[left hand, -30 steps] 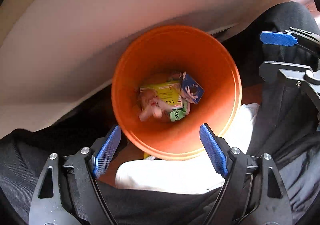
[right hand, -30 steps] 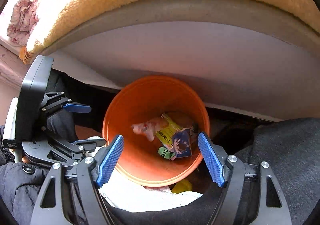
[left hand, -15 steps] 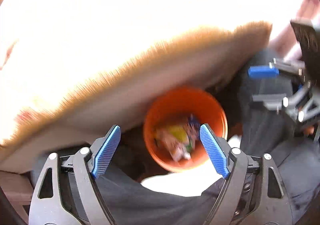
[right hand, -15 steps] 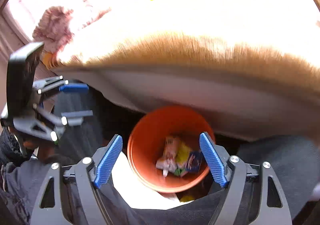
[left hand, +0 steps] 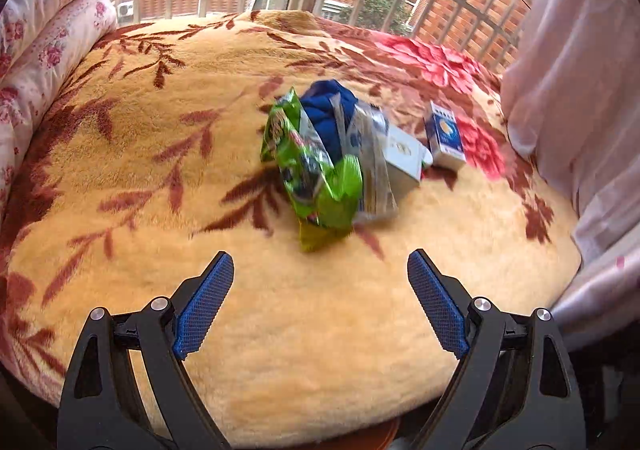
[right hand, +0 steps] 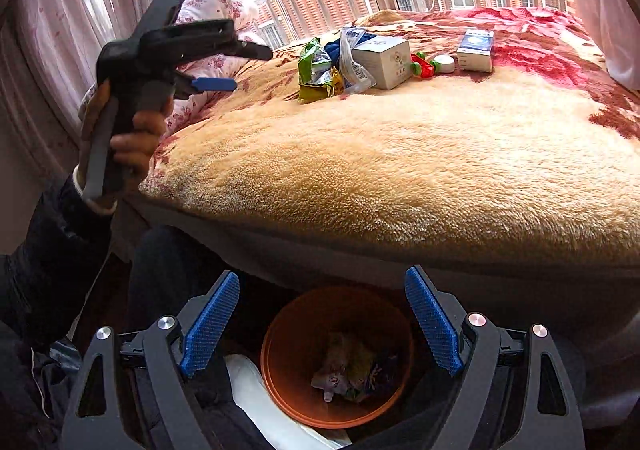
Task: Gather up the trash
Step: 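Grasp the green chip bag with the left gripper, then grasp the clear plastic packet with the right gripper while the left holds the chip bag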
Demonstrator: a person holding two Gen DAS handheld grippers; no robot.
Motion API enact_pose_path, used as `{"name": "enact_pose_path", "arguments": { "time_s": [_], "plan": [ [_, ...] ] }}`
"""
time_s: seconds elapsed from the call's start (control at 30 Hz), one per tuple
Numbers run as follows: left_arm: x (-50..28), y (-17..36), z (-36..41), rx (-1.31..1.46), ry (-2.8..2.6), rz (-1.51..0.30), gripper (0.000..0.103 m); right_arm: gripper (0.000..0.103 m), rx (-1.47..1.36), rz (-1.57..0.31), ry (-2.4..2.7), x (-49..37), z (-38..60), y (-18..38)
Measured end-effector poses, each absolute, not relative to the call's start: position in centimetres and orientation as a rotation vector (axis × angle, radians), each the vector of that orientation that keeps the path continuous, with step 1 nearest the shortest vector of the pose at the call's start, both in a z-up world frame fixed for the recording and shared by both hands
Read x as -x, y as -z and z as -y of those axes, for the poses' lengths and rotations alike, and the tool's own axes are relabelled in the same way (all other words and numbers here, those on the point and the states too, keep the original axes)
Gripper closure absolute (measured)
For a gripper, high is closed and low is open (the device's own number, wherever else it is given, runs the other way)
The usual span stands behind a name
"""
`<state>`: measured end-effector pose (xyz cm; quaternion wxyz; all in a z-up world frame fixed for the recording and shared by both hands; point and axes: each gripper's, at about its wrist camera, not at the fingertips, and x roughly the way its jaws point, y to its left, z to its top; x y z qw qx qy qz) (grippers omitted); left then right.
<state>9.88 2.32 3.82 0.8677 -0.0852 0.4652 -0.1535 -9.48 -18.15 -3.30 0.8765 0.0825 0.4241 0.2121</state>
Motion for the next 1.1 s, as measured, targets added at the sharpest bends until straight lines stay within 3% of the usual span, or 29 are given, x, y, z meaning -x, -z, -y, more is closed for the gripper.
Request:
{"name": "enact_pose_path", "arguments": {
  "time_s": [0.27,0.63,0.7,0.73,0.97,1.1],
  "plan": [
    [-17.8,-1.8,-1.7,0.283,0.218,-1.059,0.017,0.019,-0.212,-0.896,-0.43,8.3,19.7,4.4],
    [-20.3,2.0,-2.6,0.424,0.195,-1.087,0.017,0.019,-0.271,-0.92,-0.411,6.8,21.8,5.6],
    [-20.1,2.1,-2.6,0.413,0.197,-1.064,0.041,0.019,-0.269,-0.922,-0.41,6.7,21.7,5.6],
    [-20.0,2.2,-2.5,0.405,0.212,-1.066,0.058,0.019,-0.268,-0.922,-0.41,6.7,21.7,5.6],
    [-17.9,0.3,-2.8,0.366,0.266,-0.977,0.069,0.019,-0.259,-0.936,-0.402,6.5,21.3,5.6],
    [-15.0,-1.9,-3.5,0.322,0.289,-0.922,0.069,0.019,-0.231,-0.925,-0.42,6.4,20.6,4.5]
  ]
}}
